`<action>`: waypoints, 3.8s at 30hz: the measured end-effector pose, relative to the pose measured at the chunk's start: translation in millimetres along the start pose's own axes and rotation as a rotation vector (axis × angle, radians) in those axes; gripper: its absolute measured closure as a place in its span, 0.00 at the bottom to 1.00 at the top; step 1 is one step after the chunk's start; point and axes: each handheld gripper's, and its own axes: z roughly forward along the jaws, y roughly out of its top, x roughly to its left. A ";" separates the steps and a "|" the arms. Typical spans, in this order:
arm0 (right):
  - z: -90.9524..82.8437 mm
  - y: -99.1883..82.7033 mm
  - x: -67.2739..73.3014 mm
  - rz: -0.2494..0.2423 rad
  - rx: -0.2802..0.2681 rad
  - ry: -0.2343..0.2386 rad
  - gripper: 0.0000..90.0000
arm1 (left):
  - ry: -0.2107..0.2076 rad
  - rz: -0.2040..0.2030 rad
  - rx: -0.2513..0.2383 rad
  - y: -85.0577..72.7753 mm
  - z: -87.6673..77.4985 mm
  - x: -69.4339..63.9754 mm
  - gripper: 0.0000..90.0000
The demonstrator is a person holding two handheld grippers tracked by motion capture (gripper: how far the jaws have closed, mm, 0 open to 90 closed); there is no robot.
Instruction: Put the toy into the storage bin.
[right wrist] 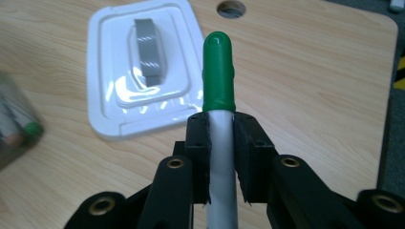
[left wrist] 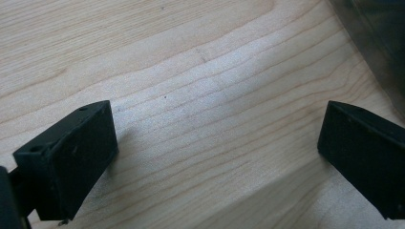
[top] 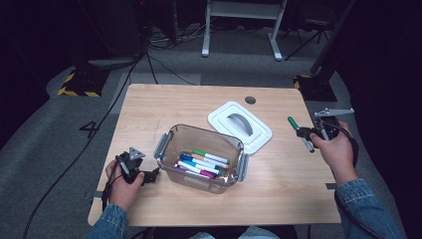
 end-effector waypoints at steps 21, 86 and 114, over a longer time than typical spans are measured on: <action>6.7 71.5 114.3 -0.221 -0.030 0.270 0.86 | 0.000 -0.001 0.000 -0.1 0.0 -0.1 0.00; 143.8 67.8 282.0 -0.435 0.279 0.568 0.68 | 0.001 -0.001 0.002 3.6 3.0 0.3 0.00; 74.5 112.9 173.5 -0.266 -0.097 0.312 0.60 | 0.001 -0.004 0.001 3.9 3.4 0.3 0.00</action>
